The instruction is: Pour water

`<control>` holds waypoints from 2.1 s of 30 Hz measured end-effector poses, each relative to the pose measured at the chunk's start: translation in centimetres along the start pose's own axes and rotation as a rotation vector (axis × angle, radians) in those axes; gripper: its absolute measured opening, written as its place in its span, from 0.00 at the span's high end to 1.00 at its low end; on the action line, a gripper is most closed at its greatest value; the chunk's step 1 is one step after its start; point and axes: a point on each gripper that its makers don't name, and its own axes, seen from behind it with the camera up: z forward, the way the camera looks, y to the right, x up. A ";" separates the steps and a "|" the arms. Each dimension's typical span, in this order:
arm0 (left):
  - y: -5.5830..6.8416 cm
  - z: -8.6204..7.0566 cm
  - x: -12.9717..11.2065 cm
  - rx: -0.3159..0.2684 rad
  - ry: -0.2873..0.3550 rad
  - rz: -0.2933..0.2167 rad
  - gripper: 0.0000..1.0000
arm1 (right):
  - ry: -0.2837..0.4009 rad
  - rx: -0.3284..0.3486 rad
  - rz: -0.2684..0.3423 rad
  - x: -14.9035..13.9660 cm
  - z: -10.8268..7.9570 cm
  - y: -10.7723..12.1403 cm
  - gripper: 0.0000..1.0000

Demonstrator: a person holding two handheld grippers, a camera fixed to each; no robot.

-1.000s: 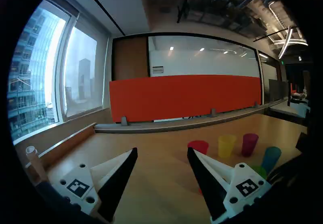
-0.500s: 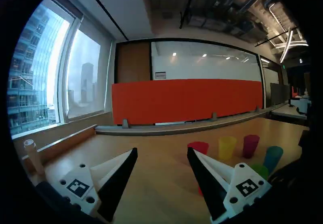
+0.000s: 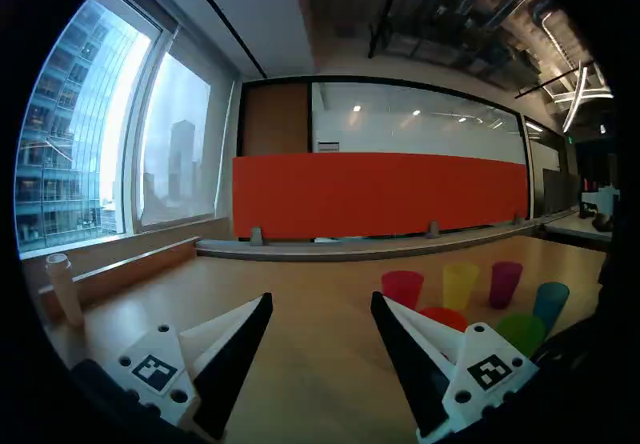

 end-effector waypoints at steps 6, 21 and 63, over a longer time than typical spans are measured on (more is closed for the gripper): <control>0.0 0.0 0.0 -0.003 0.007 -0.011 0.09 | 0.001 -0.002 -0.003 0.2 -0.1 0.0 0.01; 0.2 0.4 -0.9 -0.010 0.000 0.002 0.09 | -0.001 -0.011 -0.004 0.2 -0.2 0.5 0.01; 0.0 0.3 -1.0 -0.016 0.002 -0.005 0.09 | 0.017 0.034 0.011 -3.1 0.4 0.0 0.01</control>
